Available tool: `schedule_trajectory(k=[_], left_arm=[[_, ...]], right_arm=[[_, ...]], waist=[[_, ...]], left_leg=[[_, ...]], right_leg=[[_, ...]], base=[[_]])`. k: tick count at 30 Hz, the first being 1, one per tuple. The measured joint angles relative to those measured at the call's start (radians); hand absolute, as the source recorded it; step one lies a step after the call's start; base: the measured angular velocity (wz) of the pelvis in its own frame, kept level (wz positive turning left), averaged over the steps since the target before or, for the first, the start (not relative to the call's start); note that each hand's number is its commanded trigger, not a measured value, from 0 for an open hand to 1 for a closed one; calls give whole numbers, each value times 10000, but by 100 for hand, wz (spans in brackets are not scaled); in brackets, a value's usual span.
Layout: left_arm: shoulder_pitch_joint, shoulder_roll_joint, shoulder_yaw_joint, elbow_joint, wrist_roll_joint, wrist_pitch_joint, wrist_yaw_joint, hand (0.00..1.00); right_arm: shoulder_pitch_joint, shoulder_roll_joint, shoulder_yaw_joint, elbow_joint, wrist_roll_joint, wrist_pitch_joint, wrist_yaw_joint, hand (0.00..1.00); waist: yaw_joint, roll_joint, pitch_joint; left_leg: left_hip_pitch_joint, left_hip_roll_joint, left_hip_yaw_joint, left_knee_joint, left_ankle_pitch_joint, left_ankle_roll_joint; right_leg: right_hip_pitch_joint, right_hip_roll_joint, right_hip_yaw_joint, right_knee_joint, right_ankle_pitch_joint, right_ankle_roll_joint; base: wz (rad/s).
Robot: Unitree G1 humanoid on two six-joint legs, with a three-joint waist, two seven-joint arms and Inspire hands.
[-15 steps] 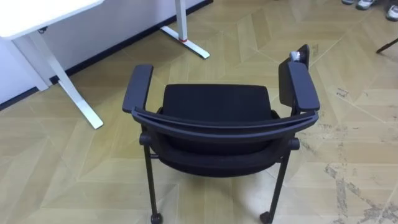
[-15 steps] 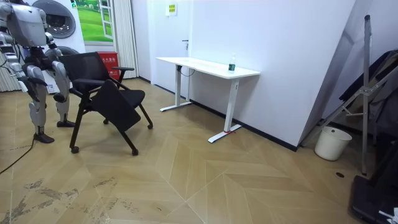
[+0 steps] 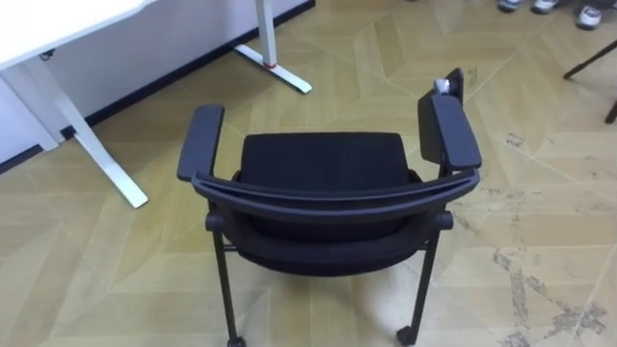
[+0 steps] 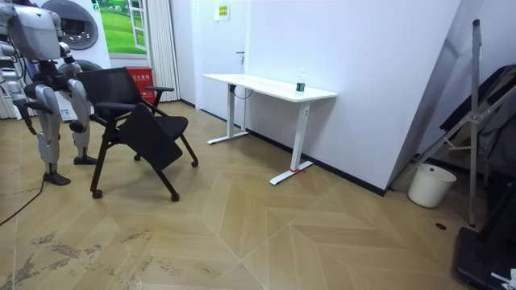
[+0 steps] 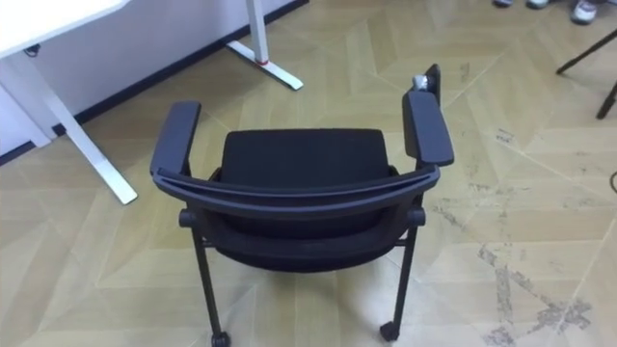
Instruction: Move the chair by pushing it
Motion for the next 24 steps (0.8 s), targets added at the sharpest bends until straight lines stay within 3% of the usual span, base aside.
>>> schedule_trajectory(k=[6, 15, 18, 20, 23, 24], left_arm=[[74, -35, 331, -22, -90, 130, 473, 0], [238, 35, 2121, -262, 1190, 179, 2477, 0], [209, 267, 2374, -826, 1600, 349, 3283, 0], [43, 514, 2497, -1158, 2561, 437, 3807, 0], [-290, 765, 2825, -1897, 3974, 438, 4359, 0], [-374, 825, 2835, -1992, 4243, 441, 4428, 0]], right_arm=[[-18, 1, -15, -3, 1, 169, -223, 0], [76, -62, -433, 9, -389, 225, -210, 0], [37, -239, -669, 34, -386, 230, -316, 0], [51, -363, -833, 15, -464, 230, -337, 0], [65, -503, -1137, 5, -782, 199, -335, 0], [60, -513, -1216, 3, -802, 177, -335, 0]], waist=[[117, -50, -18], [227, 139, -15], [197, 255, -15], [177, 393, -49], [176, 503, -10], [151, 582, -37]], left_leg=[[67, -2, 47, -3, 0, 0], [356, 7, 47, -16, -60, -16], [343, 13, 0, -21, -83, -11], [342, 14, -24, -8, -84, -11], [340, 14, -30, -16, -81, -7], [338, 14, -30, -15, -81, -7]], right_leg=[[15, 6, 113, 22, 0, -5], [327, 28, 143, 3, -2, -3], [340, 39, 148, 16, -1, -5], [351, 43, 138, 23, 1, -8], [357, 43, 136, 29, 7, -17], [356, 44, 138, 28, 7, -17]], base=[[-2], [0], [0], [0], [0], [0]])
